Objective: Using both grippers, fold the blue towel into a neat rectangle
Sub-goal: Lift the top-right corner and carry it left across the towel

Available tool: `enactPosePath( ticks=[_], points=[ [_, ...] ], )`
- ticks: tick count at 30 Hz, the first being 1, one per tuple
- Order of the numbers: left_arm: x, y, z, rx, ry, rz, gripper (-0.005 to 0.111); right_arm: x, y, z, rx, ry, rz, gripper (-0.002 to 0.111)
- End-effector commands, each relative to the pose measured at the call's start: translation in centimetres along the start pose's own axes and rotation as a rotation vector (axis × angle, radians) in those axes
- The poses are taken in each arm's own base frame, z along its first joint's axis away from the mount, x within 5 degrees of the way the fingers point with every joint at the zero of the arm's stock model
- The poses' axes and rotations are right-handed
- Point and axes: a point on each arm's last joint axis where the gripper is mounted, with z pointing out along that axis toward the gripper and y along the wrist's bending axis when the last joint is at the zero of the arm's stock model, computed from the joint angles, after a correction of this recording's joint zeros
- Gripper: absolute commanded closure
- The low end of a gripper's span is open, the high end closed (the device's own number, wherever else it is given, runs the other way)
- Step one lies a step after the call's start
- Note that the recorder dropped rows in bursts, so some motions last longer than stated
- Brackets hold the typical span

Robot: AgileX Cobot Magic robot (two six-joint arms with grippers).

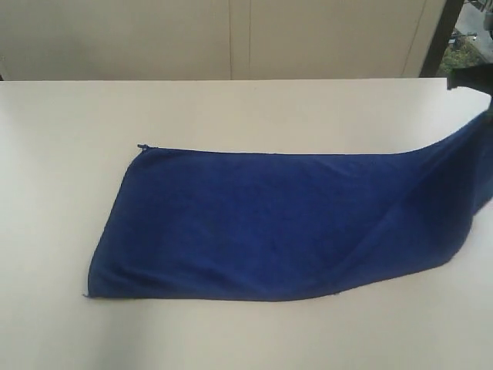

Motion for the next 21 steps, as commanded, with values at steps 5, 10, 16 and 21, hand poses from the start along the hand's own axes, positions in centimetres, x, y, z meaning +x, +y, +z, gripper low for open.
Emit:
enactPosePath(
  ticks=[5,10,16,21],
  points=[
    [0.3,0.0,0.0,0.003,0.012,-0.005,0.107,1.2,9.0,-7.2,-0.146,-0.116,-0.246,0.108],
    [0.3,0.0,0.0,0.003,0.012,-0.005,0.107,2.2,15.0,-10.5,-0.249,-0.191,-0.387,0.108],
    [0.3,0.0,0.0,0.003,0.012,-0.005,0.107,3.9,21.2,-13.3,-0.394,-0.230,-0.521,0.108],
    [0.3,0.0,0.0,0.003,0.012,-0.005,0.107,5.7,27.0,-12.6,-0.498,-0.201,-0.615,0.108]
  ],
)
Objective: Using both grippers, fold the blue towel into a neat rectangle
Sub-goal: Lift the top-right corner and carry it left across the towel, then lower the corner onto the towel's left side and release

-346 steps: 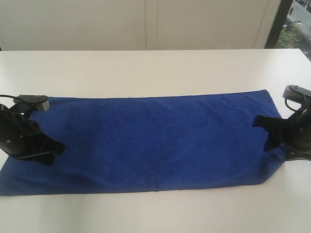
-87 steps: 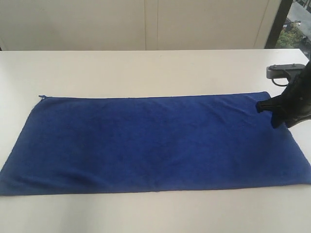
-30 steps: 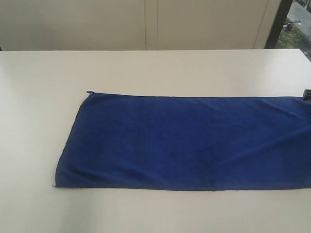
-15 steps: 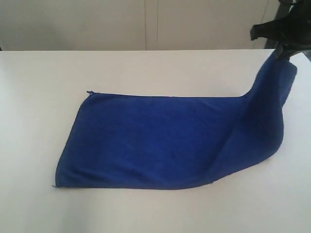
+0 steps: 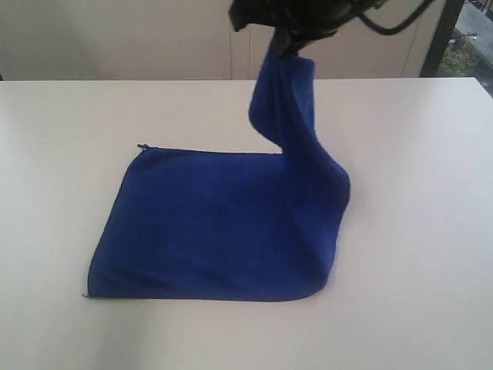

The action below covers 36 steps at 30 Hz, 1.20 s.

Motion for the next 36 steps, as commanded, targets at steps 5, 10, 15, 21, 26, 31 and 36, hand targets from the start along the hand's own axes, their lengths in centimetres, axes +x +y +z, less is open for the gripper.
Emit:
enactPosePath(
  ticks=[5,10,15,21,26,31,36],
  points=[
    [0.3,0.0,0.0,0.003,0.012,-0.005,0.107,-0.9,9.4,8.2,-0.213,0.022,-0.087,0.108],
    [0.3,0.0,0.0,0.003,0.012,-0.005,0.107,0.6,14.0,15.3,-0.290,0.080,-0.099,0.108],
    [0.3,0.0,0.0,0.003,0.012,-0.005,0.107,2.7,16.0,20.8,-0.295,0.121,-0.117,0.108],
    [0.3,0.0,0.0,0.003,0.012,-0.005,0.107,4.2,16.1,23.5,-0.284,0.161,-0.120,0.104],
    [0.3,0.0,0.0,0.003,0.012,-0.005,0.107,4.0,16.1,23.1,-0.292,0.153,-0.117,0.075],
    [0.3,0.0,0.0,0.003,0.012,-0.005,0.107,2.2,15.7,20.3,-0.300,0.119,-0.116,0.060],
    [0.3,0.0,0.0,0.003,0.012,-0.005,0.107,0.2,12.7,17.0,-0.264,0.133,-0.098,0.060]
  ],
)
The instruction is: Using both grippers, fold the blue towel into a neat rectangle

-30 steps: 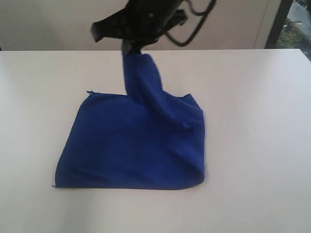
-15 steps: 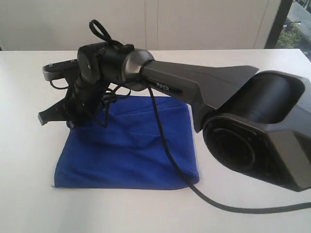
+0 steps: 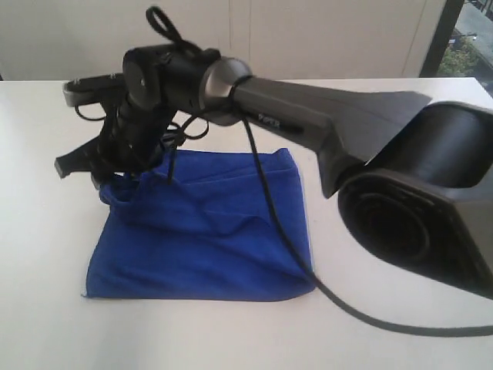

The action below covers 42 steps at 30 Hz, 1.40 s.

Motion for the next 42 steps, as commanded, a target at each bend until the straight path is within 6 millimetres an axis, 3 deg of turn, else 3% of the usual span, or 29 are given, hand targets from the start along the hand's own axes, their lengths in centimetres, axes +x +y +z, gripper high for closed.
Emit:
enactPosePath(
  ticks=[1,7,10,13,18,22,34,42],
  points=[
    [0.3,0.0,0.0,0.003,0.012,-0.005,0.107,-1.4,-2.8,-4.9,0.050,0.011,0.015,0.061],
    [0.3,0.0,0.0,0.003,0.012,-0.005,0.107,-0.4,-9.0,-6.7,0.209,0.180,-0.069,0.083],
    [0.3,0.0,0.0,0.003,0.012,-0.005,0.107,0.2,-11.4,-7.0,0.228,0.262,-0.180,0.098],
    [0.3,0.0,0.0,0.003,0.012,-0.005,0.107,0.4,-13.5,-7.2,0.248,0.272,-0.175,0.108],
    [0.3,0.0,0.0,0.003,0.012,-0.005,0.107,0.9,-17.0,-7.2,0.269,0.287,-0.109,0.108],
    [0.3,0.0,0.0,0.003,0.012,-0.005,0.107,1.8,-19.0,-6.0,0.274,0.321,-0.073,0.108],
    [0.3,0.0,0.0,0.003,0.012,-0.005,0.107,4.2,-22.2,-1.5,0.267,0.402,-0.030,0.108],
    [0.3,0.0,0.0,0.003,0.012,-0.005,0.107,5.8,-24.6,-0.9,0.282,0.454,0.074,0.108]
  ],
)
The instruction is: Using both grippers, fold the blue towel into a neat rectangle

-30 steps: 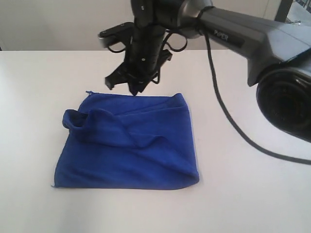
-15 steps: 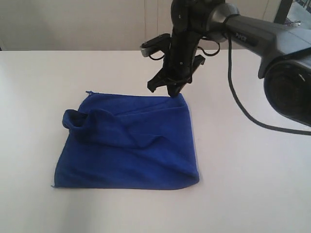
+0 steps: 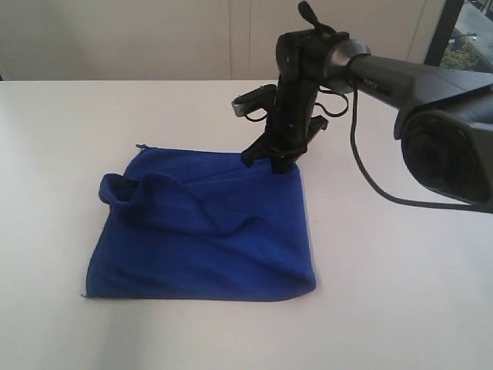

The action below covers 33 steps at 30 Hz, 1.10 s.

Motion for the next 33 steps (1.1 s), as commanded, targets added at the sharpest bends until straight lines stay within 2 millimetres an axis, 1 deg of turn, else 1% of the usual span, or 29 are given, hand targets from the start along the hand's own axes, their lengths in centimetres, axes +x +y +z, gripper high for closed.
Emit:
enactPosePath(
  ticks=[1,4,7,11,13,16,21,22,25,26,33],
  points=[
    [0.3,0.0,0.0,0.003,0.012,-0.005,0.107,1.1,-2.3,1.7,0.016,0.063,0.084,0.108],
    [0.3,0.0,0.0,0.003,0.012,-0.005,0.107,1.9,-3.4,2.1,0.012,0.087,0.115,0.108],
    [0.3,0.0,0.0,0.003,0.012,-0.005,0.107,3.2,-4.6,3.1,0.003,0.132,0.152,0.108],
    [0.3,0.0,0.0,0.003,0.012,-0.005,0.107,4.8,-5.7,4.1,-0.004,0.187,0.252,0.108],
    [0.3,0.0,0.0,0.003,0.012,-0.005,0.107,5.5,-6.1,4.4,-0.008,0.208,0.281,0.108],
    [0.3,0.0,0.0,0.003,0.012,-0.005,0.107,6.3,-6.3,4.2,-0.009,0.228,0.302,0.108],
    [0.3,0.0,0.0,0.003,0.012,-0.005,0.107,7.6,-6.1,3.0,-0.010,0.250,0.320,0.108],
    [0.3,0.0,0.0,0.003,0.012,-0.005,0.107,8.1,-5.8,2.3,-0.007,0.256,0.318,0.108],
    [0.3,0.0,0.0,0.003,0.012,-0.005,0.107,9.1,-5.3,1.4,-0.011,0.274,0.320,0.108],
    [0.3,0.0,0.0,0.003,0.012,-0.005,0.107,9.8,-5.1,1.1,-0.015,0.289,0.320,0.108],
    [0.3,0.0,0.0,0.003,0.012,-0.005,0.107,13.0,-3.7,0.4,-0.031,0.372,0.320,0.108]
  ],
)
